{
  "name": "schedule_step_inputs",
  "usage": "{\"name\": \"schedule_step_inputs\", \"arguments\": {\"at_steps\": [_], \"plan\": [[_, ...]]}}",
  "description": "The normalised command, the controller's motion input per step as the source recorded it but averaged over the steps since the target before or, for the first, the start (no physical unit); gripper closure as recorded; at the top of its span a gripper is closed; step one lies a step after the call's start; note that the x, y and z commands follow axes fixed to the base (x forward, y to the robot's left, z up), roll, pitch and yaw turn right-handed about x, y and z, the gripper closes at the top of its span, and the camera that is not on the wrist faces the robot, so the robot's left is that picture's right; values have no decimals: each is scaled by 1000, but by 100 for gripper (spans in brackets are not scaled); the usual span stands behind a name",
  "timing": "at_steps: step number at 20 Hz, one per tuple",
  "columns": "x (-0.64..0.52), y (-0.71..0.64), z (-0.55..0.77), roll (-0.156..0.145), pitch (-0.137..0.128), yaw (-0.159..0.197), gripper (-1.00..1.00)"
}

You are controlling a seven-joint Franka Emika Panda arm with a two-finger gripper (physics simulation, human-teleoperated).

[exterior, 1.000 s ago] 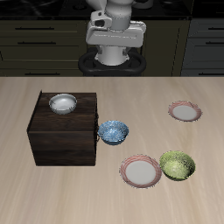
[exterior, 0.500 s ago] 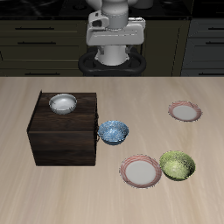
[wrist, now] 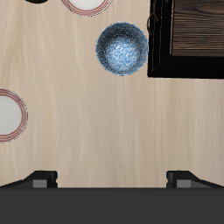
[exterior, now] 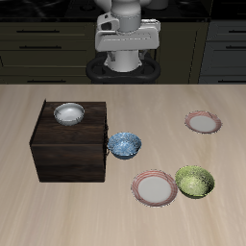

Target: Stack the blue bowl on the green bowl

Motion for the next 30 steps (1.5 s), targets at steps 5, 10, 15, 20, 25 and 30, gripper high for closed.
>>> {"name": "schedule_step_inputs", "arguments": {"at_steps": [5, 10, 15, 20, 25, 30], "plan": [[261, 31, 35, -60, -15, -23, -100], [341, 158, -47, -32, -47, 28, -100], [306, 201, -55, 19, 0, 6, -100], [380, 117, 43, 7, 21, -23, -100], [256, 134, 0, 15, -6, 14, -100], [310, 34, -5, 1, -22, 7, -100]]}}
